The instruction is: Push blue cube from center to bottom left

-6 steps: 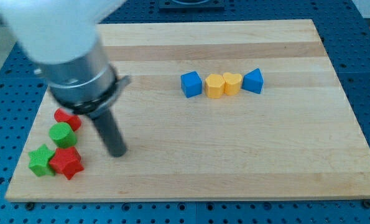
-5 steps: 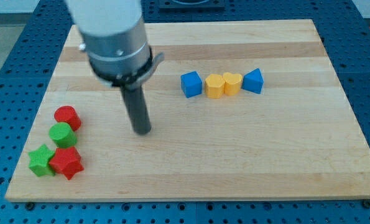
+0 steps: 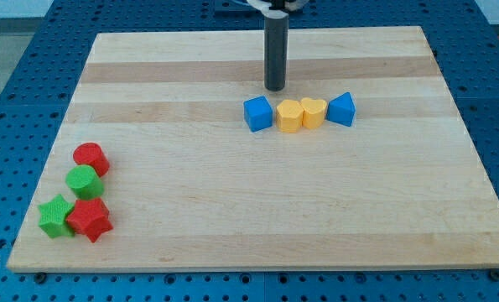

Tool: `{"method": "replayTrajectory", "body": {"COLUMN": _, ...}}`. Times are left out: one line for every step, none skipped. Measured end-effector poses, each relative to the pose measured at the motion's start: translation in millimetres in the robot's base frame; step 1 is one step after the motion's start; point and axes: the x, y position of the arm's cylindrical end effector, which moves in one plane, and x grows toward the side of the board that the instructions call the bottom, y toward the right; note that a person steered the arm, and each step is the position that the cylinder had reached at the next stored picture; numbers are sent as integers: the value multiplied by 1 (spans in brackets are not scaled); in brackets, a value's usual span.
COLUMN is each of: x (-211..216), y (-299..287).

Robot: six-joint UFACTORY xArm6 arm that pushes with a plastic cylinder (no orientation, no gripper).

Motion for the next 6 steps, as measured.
{"method": "replayTrajectory", "body": {"x": 26, "y": -18}}
{"method": "replayTrajectory", "body": {"x": 58, "y": -34}}
{"method": "replayTrajectory", "body": {"x": 75, "y": -41}}
{"method": "replayTrajectory", "body": {"x": 76, "y": -12}}
{"method": "replayTrajectory", "body": {"x": 103, "y": -7}}
{"method": "replayTrajectory", "body": {"x": 131, "y": -56}}
